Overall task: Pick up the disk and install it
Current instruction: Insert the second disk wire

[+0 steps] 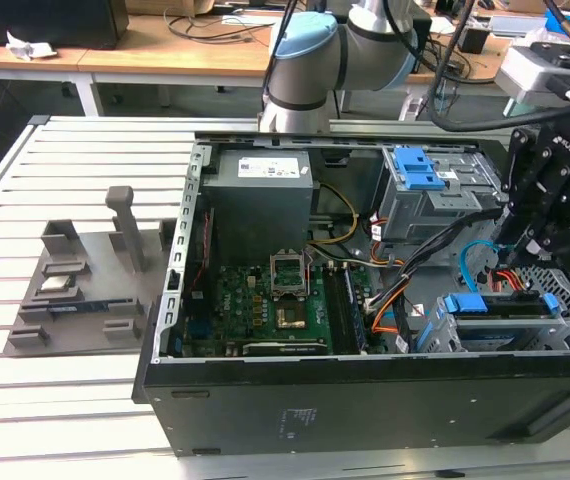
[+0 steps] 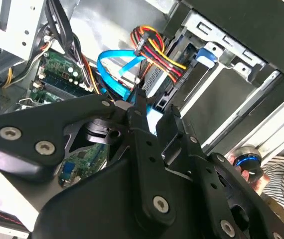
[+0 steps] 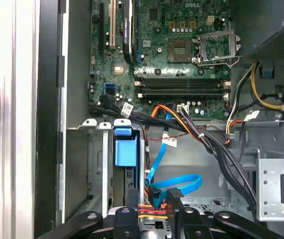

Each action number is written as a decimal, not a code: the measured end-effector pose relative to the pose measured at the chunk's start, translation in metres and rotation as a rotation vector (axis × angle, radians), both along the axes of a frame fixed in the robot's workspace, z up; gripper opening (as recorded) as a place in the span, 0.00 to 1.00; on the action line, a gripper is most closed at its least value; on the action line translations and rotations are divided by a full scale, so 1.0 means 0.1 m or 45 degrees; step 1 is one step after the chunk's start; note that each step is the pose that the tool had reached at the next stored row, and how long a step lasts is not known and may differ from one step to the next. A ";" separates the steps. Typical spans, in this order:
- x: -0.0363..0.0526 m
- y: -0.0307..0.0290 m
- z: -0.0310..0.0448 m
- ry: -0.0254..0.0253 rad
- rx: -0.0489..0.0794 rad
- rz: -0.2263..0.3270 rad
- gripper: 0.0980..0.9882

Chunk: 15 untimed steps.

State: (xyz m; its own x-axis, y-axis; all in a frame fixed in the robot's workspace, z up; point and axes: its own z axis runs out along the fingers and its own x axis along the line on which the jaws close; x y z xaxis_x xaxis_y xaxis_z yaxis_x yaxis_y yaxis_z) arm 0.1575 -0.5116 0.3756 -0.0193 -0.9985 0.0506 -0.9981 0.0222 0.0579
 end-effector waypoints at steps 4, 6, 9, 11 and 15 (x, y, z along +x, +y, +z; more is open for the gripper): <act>-0.013 0.000 -0.003 -0.0001 0.000 0.001 0.30; -0.016 0.000 -0.004 -0.0001 0.000 0.001 0.13; -0.018 0.000 -0.004 -0.0001 0.000 0.001 0.07; -0.018 -0.055 -0.006 0.0000 -0.002 0.001 0.07; -0.017 -0.165 -0.055 0.0000 -0.005 0.014 0.07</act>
